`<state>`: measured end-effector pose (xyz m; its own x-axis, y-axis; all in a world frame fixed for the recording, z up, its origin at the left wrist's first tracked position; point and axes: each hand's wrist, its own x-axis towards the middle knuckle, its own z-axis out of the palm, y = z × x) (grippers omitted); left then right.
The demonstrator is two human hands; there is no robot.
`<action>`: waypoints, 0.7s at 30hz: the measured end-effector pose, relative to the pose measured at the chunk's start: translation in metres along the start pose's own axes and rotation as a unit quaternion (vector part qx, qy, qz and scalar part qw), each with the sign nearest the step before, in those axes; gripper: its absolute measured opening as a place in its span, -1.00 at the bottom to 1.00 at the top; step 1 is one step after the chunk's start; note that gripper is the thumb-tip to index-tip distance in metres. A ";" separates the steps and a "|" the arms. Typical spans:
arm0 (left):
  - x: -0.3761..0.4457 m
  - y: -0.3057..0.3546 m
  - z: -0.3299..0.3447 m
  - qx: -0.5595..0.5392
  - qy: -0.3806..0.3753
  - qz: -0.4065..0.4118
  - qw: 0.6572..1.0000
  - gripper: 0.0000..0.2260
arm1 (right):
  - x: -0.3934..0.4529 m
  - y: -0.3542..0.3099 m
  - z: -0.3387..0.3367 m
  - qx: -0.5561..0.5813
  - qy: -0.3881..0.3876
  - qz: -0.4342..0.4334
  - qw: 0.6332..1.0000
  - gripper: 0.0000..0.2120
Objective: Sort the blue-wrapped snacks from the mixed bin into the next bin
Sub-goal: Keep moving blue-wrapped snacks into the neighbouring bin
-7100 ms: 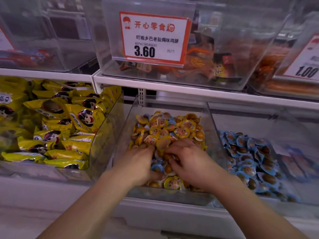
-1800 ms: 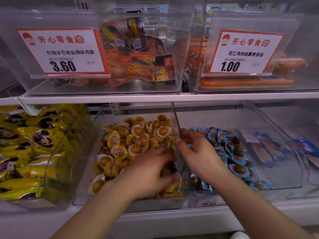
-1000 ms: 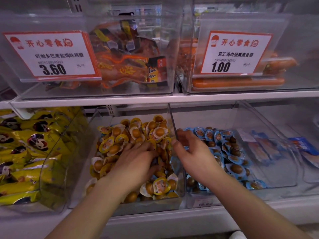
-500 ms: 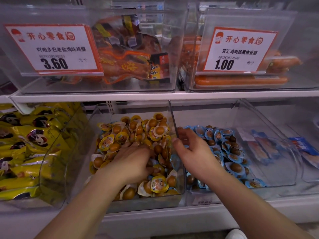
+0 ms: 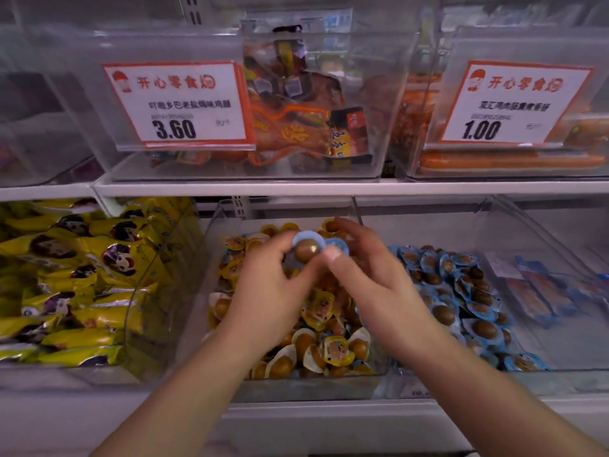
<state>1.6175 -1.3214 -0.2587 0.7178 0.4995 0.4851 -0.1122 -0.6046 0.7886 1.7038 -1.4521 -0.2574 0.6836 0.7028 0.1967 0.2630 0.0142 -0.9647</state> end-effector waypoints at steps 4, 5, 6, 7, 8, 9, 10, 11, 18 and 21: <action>-0.010 -0.001 0.003 0.166 -0.089 0.071 0.979 -0.60 | 0.001 -0.006 0.010 0.198 -0.025 0.126 0.972 -0.60; -0.012 -0.004 0.001 0.200 -0.114 0.076 0.970 -0.50 | 0.002 -0.007 0.008 0.205 -0.003 0.132 0.970 -0.70; -0.013 -0.008 -0.003 0.216 -0.131 0.074 0.965 -0.41 | 0.004 -0.008 0.005 0.196 0.021 0.132 0.972 -0.77; -0.013 -0.013 -0.008 0.213 -0.146 0.061 0.964 -0.35 | 0.005 -0.007 -0.001 0.184 0.043 0.122 0.974 -0.82; -0.014 -0.019 -0.013 0.194 -0.162 0.040 0.967 -0.36 | 0.007 -0.007 -0.006 0.178 0.062 0.106 0.976 -0.85; -0.016 -0.025 -0.017 0.168 -0.184 0.020 0.968 -0.41 | 0.009 -0.008 -0.013 0.176 0.078 0.088 0.977 -0.88; -0.018 -0.030 -0.018 0.149 -0.216 0.000 0.965 -0.48 | 0.011 -0.008 -0.019 0.168 0.093 0.067 0.979 -0.91; -0.021 -0.033 -0.018 0.152 -0.262 -0.013 0.953 -0.50 | 0.012 -0.008 -0.025 0.153 0.104 0.047 0.982 -0.94; -0.024 -0.045 0.010 0.333 -0.362 0.079 0.867 -0.48 | 0.018 0.007 -0.026 0.110 0.135 0.052 0.983 -0.94; -0.016 -0.049 0.012 0.338 -0.389 0.067 0.854 -0.54 | 0.019 0.009 -0.026 0.110 0.139 0.045 0.983 -0.95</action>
<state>1.6198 -1.3074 -0.3097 0.9986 -0.0063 -0.0523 0.0053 -0.9755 0.2199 1.7368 -1.4575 -0.2579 0.8649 0.4872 0.1205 0.0608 0.1364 -0.9888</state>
